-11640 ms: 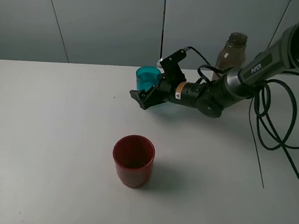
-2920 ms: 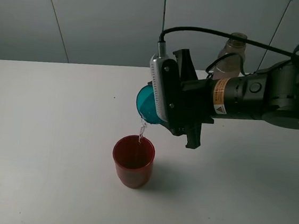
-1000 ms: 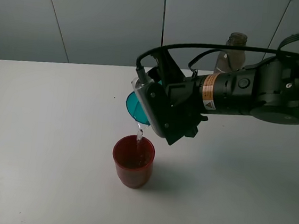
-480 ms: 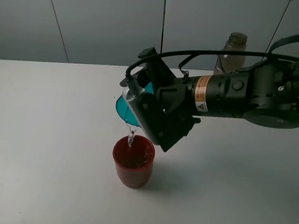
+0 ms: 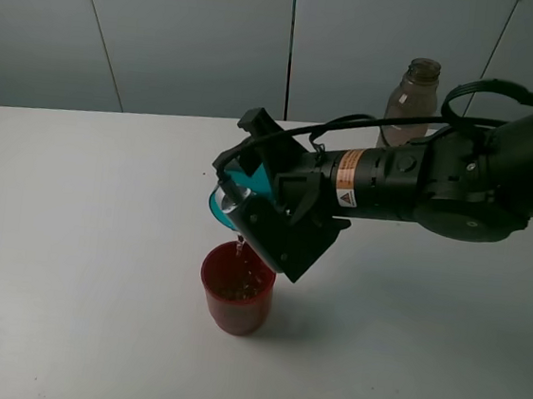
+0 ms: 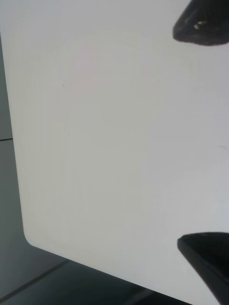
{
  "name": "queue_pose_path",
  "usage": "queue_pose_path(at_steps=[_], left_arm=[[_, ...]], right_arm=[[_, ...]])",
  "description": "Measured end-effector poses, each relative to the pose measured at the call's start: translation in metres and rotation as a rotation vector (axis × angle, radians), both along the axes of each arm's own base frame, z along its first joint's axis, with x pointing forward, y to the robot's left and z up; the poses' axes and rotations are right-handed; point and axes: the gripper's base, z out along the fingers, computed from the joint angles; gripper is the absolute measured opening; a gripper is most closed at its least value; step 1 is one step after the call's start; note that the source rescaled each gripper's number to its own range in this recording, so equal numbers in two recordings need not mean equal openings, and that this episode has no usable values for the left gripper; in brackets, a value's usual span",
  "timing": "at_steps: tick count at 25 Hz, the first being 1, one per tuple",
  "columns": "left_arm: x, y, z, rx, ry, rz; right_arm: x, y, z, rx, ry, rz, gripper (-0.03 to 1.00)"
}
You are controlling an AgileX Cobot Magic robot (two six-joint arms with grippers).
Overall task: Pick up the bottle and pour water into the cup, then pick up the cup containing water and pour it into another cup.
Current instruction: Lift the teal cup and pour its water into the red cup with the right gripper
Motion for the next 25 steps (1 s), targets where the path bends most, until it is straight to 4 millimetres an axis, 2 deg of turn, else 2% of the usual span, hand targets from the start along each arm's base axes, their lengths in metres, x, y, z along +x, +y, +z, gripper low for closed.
queue_pose_path(at_steps=[14,25], left_arm=[[0.0,0.0,0.0,0.005,0.001,-0.002],[0.0,0.0,0.0,0.005,0.001,-0.002]], right_arm=[[-0.0055,-0.0008,-0.0048,-0.089,-0.116,0.085,0.06],[-0.0062,0.0,-0.0048,-0.088,-0.112,0.083,0.06]])
